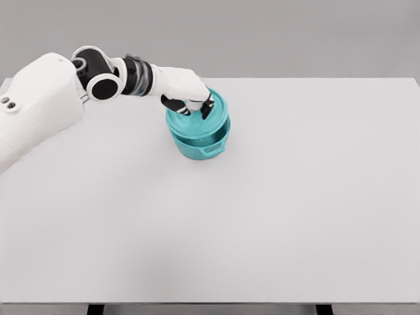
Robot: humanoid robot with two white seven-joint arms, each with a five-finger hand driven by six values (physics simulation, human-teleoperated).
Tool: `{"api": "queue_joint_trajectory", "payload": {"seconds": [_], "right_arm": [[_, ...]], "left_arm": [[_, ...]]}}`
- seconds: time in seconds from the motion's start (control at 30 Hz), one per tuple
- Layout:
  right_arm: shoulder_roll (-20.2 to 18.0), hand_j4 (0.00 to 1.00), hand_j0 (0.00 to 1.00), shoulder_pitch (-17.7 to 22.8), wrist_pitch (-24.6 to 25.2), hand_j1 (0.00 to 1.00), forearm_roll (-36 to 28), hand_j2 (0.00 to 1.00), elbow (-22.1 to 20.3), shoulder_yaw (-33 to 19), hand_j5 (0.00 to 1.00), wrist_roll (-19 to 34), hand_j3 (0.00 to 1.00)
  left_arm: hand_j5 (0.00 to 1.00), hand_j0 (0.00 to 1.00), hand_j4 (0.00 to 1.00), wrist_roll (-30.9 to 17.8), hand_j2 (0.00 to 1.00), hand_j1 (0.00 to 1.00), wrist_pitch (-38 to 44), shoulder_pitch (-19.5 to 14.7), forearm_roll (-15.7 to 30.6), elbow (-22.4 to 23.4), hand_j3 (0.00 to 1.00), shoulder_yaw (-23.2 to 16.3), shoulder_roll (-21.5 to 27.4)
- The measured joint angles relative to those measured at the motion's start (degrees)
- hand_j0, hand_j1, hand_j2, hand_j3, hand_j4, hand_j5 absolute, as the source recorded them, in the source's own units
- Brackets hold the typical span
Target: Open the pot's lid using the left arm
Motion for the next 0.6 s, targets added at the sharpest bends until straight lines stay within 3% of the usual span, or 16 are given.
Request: {"api": "queue_joint_trajectory", "payload": {"seconds": [0.2,0.6], "right_arm": [[0.0,1.0,1.0,0.0,0.0,1.0,0.0,1.0,0.01,0.0,1.0,0.0,1.0],[0.0,1.0,1.0,0.0,0.01,1.0,0.0,1.0,0.02,0.0,1.0,0.0,1.0]], "left_arm": [[0.48,0.48,0.48,0.0,0.48,0.48,-1.69,-0.26,0.0,-0.08,0.48,0.0,2.66],[0.48,0.48,0.48,-0.01,0.48,0.48,-8.94,0.44,-0.89,-0.2,0.48,-0.31,13.49]]}}
